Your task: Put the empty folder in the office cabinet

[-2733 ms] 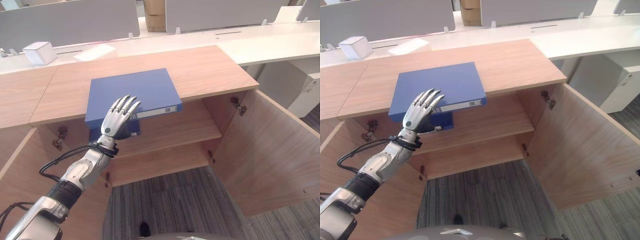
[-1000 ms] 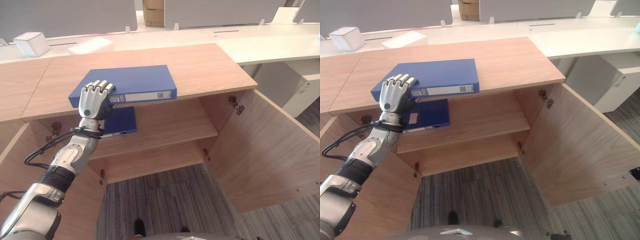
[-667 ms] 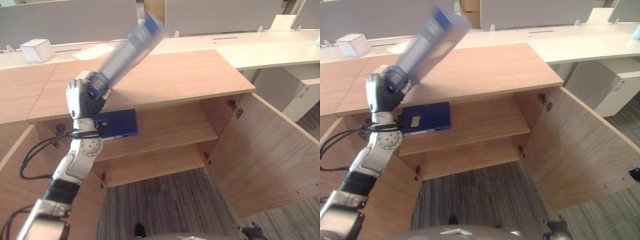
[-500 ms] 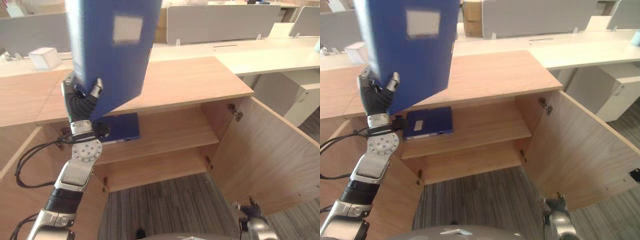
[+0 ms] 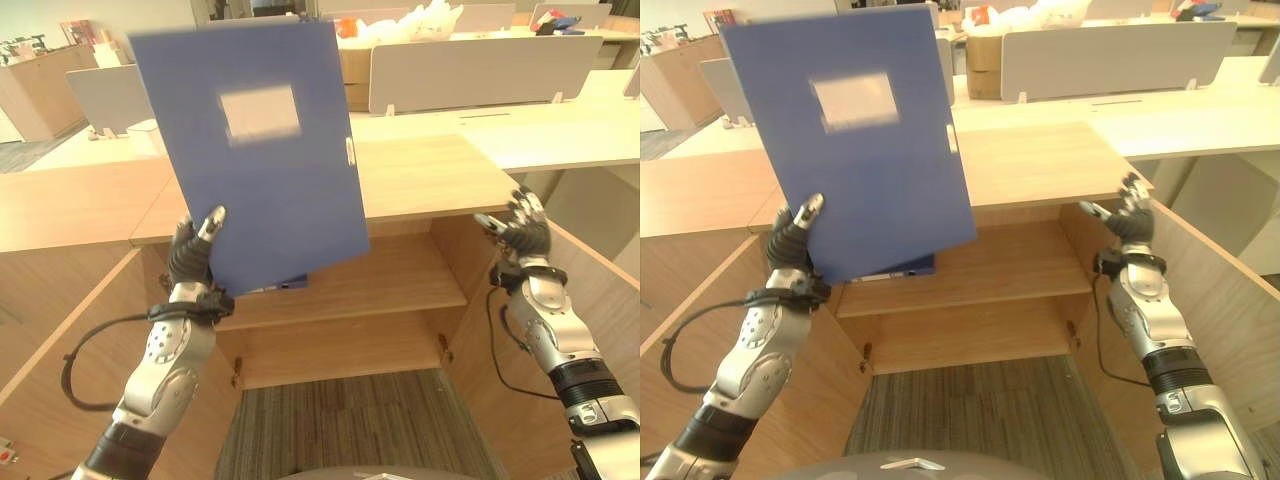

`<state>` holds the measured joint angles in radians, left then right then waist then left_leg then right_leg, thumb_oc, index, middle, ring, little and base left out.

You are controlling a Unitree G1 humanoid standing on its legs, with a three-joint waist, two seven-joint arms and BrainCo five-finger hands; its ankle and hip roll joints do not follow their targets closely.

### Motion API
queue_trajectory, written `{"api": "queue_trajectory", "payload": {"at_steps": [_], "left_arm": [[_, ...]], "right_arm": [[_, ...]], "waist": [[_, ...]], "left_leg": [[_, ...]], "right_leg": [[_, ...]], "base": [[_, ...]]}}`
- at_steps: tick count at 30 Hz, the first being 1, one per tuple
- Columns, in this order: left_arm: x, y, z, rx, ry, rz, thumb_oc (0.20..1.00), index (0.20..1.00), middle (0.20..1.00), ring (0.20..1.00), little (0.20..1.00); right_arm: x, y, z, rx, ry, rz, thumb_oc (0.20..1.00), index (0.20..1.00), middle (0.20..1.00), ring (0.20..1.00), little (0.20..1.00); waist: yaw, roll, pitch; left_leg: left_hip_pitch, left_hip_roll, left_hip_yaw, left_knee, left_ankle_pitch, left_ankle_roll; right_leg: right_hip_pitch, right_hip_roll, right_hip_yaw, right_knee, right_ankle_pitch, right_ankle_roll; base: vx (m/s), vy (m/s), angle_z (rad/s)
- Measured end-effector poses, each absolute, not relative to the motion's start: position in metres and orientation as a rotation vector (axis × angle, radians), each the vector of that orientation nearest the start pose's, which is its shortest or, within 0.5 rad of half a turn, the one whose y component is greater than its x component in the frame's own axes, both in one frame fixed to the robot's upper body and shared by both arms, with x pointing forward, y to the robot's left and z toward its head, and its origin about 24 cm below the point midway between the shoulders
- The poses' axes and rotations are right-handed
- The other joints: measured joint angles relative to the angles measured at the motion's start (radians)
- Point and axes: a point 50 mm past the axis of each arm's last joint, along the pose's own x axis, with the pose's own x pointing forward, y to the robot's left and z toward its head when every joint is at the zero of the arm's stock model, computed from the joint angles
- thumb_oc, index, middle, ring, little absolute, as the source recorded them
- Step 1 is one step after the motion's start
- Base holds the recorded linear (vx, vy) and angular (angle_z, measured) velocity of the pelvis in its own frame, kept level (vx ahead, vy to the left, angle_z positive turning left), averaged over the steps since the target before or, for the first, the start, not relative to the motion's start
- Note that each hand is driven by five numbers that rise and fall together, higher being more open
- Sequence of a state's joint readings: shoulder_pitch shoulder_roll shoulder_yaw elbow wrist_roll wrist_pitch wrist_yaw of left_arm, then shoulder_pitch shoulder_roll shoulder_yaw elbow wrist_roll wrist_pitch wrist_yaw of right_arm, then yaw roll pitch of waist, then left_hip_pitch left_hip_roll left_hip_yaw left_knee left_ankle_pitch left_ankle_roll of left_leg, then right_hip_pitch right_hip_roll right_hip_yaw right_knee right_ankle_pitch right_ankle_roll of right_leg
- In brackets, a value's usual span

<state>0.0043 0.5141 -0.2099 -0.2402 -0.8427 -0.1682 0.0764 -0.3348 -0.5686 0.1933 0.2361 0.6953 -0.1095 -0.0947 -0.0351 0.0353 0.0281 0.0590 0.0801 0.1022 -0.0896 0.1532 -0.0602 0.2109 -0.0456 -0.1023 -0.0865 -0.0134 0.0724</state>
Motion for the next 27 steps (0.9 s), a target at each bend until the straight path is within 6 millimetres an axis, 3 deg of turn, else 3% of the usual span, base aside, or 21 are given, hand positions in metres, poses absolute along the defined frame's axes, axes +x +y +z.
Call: {"api": "queue_trajectory", "payload": {"at_steps": [3, 7, 8, 9, 12, 15, 18, 27], "left_arm": [[0.24, 0.168, 0.094, -0.427, -0.11, -0.279, 0.2, 0.2, 0.2, 0.2, 0.2], [0.229, 0.153, 0.082, -0.473, -0.017, -0.371, 0.2, 0.2, 0.2, 0.2, 0.2], [0.227, 0.147, 0.081, -0.493, 0.0, -0.402, 0.2, 0.2, 0.2, 0.2, 0.2], [0.227, 0.148, 0.081, -0.503, 0.003, -0.395, 0.2, 0.2, 0.2, 0.2, 0.2], [0.227, 0.148, 0.082, -0.498, 0.009, -0.406, 0.2, 0.2, 0.2, 0.2, 0.2], [0.228, 0.151, 0.084, -0.47, 0.008, -0.408, 0.2, 0.2, 0.2, 0.2, 0.2], [0.229, 0.154, 0.085, -0.474, 0.012, -0.407, 0.2, 0.2, 0.2, 0.2, 0.2], [0.229, 0.153, 0.086, -0.501, 0.004, -0.424, 0.2, 0.2, 0.2, 0.2, 0.2]], "right_arm": [[0.313, -0.205, 0.097, 0.196, -0.092, 0.108, 1.0, 1.0, 1.0, 1.0, 1.0], [0.308, -0.166, 0.078, 0.35, 0.007, 0.283, 1.0, 1.0, 1.0, 1.0, 1.0], [0.304, -0.147, 0.07, 0.388, 0.069, 0.368, 1.0, 1.0, 1.0, 1.0, 1.0], [0.303, -0.144, 0.065, 0.424, 0.096, 0.376, 1.0, 1.0, 1.0, 1.0, 1.0], [0.295, -0.129, 0.047, 0.39, 0.235, 0.496, 1.0, 1.0, 1.0, 1.0, 1.0], [0.291, -0.114, 0.043, 0.341, 0.303, 0.6, 1.0, 1.0, 1.0, 1.0, 1.0], [0.287, -0.111, 0.043, 0.311, 0.326, 0.675, 1.0, 1.0, 1.0, 1.0, 1.0], [0.284, -0.113, 0.052, 0.288, 0.298, 0.739, 1.0, 1.0, 1.0, 1.0, 1.0]], "waist": [[0.015, -0.009, 0.012], [0.022, -0.019, 0.023], [0.025, -0.024, 0.029], [0.025, -0.026, 0.033], [0.045, -0.037, 0.044], [0.052, -0.048, 0.053], [0.078, -0.056, 0.057], [0.098, -0.065, 0.064]], "left_leg": [[-0.002, 0.0, -0.003, 0.0, 0.0, -0.001], [-0.003, 0.0, -0.004, 0.0, 0.0, -0.001], [-0.003, 0.0, -0.006, 0.0, 0.0, -0.001], [-0.003, 0.0, -0.006, 0.0, 0.0, -0.001], [-0.008, 0.0, -0.014, 0.0, 0.002, -0.002], [-0.016, 0.0, -0.027, 0.0, 0.004, -0.006], [-0.019, -0.002, -0.028, 0.0, 0.004, -0.008], [-0.043, -0.006, -0.045, 0.0, 0.01, -0.007]], "right_leg": [[0.001, 0.001, -0.004, 0.001, 0.0, -0.001], [0.0, 0.0, -0.005, 0.001, -0.001, 0.0], [0.0, 0.001, -0.006, 0.002, -0.002, 0.0], [0.0, 0.001, -0.006, 0.001, -0.003, 0.001], [-0.001, 0.002, -0.015, 0.003, -0.001, -0.001], [-0.001, 0.004, -0.024, 0.004, -0.001, -0.001], [-0.002, 0.003, -0.027, 0.004, -0.001, -0.001], [-0.017, 0.002, -0.047, 0.004, -0.001, -0.002]], "base": [[-0.01, 0.007, 0.02], [0.0, 0.0, 0.0], [0.0, 0.0, 0.0], [-0.01, -0.002, 0.03], [-0.01, 0.006, 0.07], [-0.01, 0.017, 0.09], [-0.01, 0.013, 0.05], [0.0, 0.013, 0.07]]}}
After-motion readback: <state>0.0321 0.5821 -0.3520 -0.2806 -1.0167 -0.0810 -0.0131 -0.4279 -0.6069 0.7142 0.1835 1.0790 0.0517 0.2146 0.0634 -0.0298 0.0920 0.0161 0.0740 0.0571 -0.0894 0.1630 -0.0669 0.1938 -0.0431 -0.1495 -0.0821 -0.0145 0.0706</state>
